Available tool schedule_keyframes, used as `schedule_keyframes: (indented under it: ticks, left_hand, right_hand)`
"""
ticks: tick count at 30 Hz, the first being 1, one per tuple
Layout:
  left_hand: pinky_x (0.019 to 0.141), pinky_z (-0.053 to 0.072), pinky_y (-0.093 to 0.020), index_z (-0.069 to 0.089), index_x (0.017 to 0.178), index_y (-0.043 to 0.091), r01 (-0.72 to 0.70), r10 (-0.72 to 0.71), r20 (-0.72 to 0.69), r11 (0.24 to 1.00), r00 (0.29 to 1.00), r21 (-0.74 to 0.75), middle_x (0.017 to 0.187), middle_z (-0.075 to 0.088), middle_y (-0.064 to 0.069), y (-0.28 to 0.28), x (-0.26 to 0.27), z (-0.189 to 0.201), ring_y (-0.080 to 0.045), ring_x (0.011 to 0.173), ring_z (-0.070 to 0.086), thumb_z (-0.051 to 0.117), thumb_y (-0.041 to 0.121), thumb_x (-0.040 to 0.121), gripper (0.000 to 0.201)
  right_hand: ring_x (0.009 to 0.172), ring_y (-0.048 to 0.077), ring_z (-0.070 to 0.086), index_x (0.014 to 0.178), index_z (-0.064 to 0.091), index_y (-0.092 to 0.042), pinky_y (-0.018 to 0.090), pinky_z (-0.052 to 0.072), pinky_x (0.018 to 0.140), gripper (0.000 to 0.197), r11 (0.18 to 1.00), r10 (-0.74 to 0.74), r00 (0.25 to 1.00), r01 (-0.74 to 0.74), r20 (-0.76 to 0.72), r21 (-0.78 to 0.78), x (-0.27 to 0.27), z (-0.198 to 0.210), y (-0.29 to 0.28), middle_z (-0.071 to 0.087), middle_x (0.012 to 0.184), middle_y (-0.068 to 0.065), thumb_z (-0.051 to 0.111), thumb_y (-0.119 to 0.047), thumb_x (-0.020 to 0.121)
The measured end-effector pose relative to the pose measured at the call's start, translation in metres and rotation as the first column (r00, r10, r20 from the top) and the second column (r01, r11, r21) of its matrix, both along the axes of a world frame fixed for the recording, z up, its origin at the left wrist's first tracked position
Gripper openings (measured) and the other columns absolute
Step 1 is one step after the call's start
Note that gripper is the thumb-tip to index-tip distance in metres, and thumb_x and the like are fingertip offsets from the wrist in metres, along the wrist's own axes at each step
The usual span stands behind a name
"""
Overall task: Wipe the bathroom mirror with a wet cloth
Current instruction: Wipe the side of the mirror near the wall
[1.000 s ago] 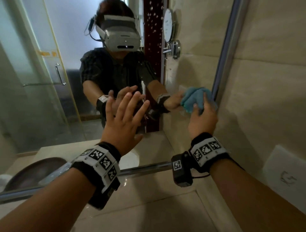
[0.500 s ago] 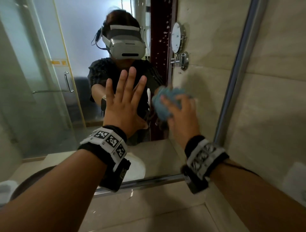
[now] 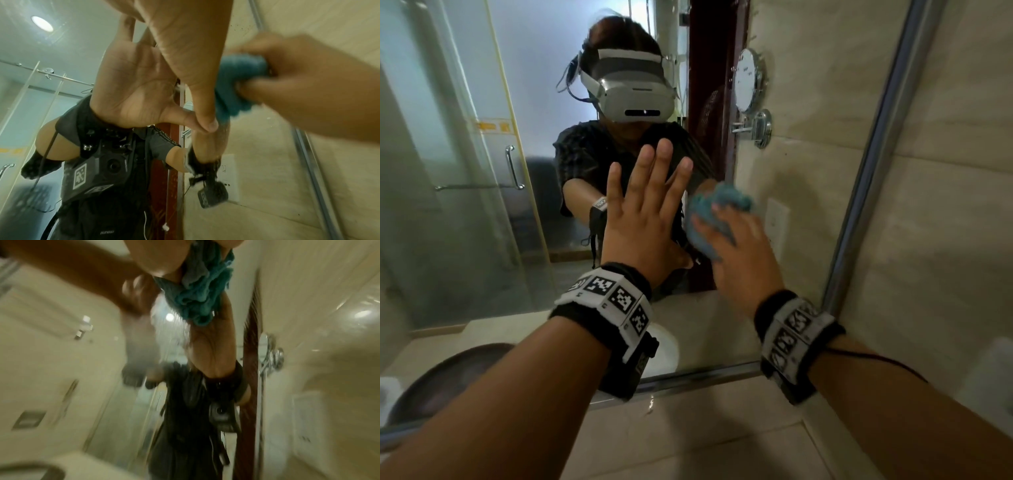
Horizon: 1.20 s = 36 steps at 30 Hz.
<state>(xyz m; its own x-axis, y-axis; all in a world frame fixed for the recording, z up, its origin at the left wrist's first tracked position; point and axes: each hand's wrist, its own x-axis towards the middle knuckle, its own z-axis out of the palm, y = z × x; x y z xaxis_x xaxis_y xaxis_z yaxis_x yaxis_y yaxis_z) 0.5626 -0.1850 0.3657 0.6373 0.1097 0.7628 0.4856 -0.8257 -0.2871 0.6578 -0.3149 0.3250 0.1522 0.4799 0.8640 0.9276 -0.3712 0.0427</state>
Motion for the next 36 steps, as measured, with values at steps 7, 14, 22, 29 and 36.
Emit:
schedule_keyframes:
  ticks: [7,14,22,29,36]
  left_hand:
    - [0.111,-0.011,-0.051,-0.014,0.149,0.018,-0.046,0.045,-0.042,0.999,0.998,-0.019,0.155,-0.016,-0.013,-0.005,0.000,0.003,-0.029,0.143,-0.013,0.066,0.074,0.058,0.133]
    - [0.111,-0.011,-0.051,-0.002,0.151,0.017,-0.015,0.015,0.005,1.000,1.000,-0.016,0.157,-0.003,-0.016,-0.005,0.000,0.001,-0.031,0.144,-0.003,0.045,0.077,0.069,0.113]
    - [0.109,-0.018,-0.050,-0.015,0.149,0.020,-0.047,0.045,-0.048,0.998,0.998,-0.048,0.156,-0.017,-0.011,-0.009,0.000,0.003,-0.029,0.144,-0.014,0.069,0.071,0.055,0.136]
    - [0.111,-0.006,-0.053,-0.003,0.151,0.016,-0.030,0.029,0.048,0.999,0.998,0.033,0.157,-0.002,-0.016,-0.005,0.003,-0.001,-0.032,0.143,-0.002,0.036,0.068,0.081,0.096]
    - [0.110,-0.014,-0.051,-0.014,0.149,0.019,-0.021,0.021,-0.024,1.000,0.999,-0.011,0.152,-0.020,-0.009,-0.003,0.003,0.000,-0.028,0.142,-0.014,0.067,0.076,0.053,0.137]
  right_hand:
    - [0.108,0.029,0.038,0.127,0.057,-0.014,0.041,0.046,0.089,0.055,0.998,-0.046,0.984,0.053,0.173,-0.032,0.009,0.036,-0.006,0.056,0.121,0.016,0.073,-0.008,0.074]
    - [0.114,0.029,0.046,0.110,0.069,-0.014,0.038,0.045,0.097,0.029,0.990,0.091,0.996,-0.091,0.007,0.106,-0.004,0.005,0.013,0.059,0.122,0.014,0.060,-0.006,0.083]
    - [0.119,0.017,0.044,0.124,0.059,-0.017,0.020,0.034,0.102,0.036,0.879,0.114,0.953,0.034,-0.279,0.475,0.012,0.059,-0.007,0.048,0.132,0.011,0.053,-0.009,0.090]
    - [0.140,0.029,0.021,0.135,0.048,-0.015,0.045,0.028,0.111,0.052,0.973,0.103,0.995,-0.098,0.010,-0.208,-0.003,-0.003,0.001,0.031,0.150,0.011,0.030,-0.034,0.091]
    - [0.110,0.018,0.047,0.129,0.053,-0.017,0.028,0.044,0.095,0.041,0.885,0.086,0.968,0.035,-0.236,0.465,0.015,0.042,-0.013,0.045,0.120,0.010,0.059,-0.014,0.089]
